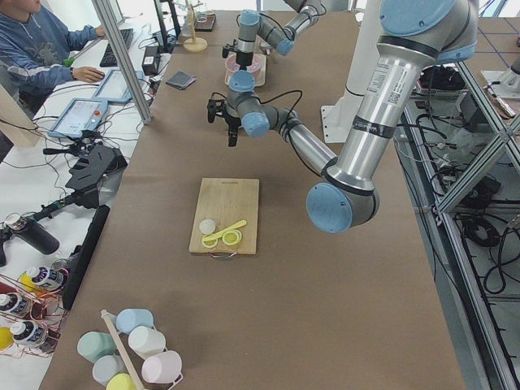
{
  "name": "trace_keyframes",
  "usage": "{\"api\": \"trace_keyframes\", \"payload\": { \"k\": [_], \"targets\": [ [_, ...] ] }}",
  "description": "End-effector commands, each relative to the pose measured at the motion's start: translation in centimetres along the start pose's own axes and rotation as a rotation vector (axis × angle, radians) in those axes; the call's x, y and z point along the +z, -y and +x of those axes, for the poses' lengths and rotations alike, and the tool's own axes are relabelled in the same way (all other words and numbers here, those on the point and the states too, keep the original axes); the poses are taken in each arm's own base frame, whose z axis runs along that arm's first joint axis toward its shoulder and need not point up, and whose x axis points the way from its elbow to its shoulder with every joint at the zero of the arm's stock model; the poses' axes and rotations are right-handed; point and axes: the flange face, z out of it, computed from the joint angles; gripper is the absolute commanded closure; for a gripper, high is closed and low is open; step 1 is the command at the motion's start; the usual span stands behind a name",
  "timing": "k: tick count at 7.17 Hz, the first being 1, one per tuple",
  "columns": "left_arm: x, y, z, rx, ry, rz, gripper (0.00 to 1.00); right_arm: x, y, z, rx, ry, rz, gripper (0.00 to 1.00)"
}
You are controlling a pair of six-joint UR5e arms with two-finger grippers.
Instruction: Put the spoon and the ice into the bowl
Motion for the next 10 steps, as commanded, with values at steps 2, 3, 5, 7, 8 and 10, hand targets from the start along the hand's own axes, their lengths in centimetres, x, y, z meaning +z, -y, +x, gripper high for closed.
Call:
{"api": "trace_keyframes", "payload": {
  "k": [2,3,5,7,8,10],
  "targets": [
    [-0.2,0.6,-2.3,0.020,0.021,-0.003,0.03,2.4,-1.5,-5.7,0.023,-0.006,0.067,0.01],
    [0.0,0.6,-2.4,0.017,0.024,-0.004,0.03,1.9,-1.8,-5.4,0.014,0.003,0.067,0.00],
    [0.1,0.7,-2.5,0.002,0.028,-0.001,0.03,-0.1,0.0,-1.4,-0.007,-0.014,0.096,0.00],
    [-1.6,2.4,-5.6,-0.026,0.054,0.032,0.03,-2.3,4.1,10.7,-0.107,-0.104,0.083,0.00],
    [-3.5,4.3,-8.8,0.009,0.070,0.042,0.03,-3.5,6.4,16.6,-0.105,-0.135,0.044,0.00],
    [-8.6,6.7,-21.7,0.133,0.119,0.022,0.03,-10.5,10.6,30.6,-0.192,-0.139,-0.014,0.00]
  ]
}}
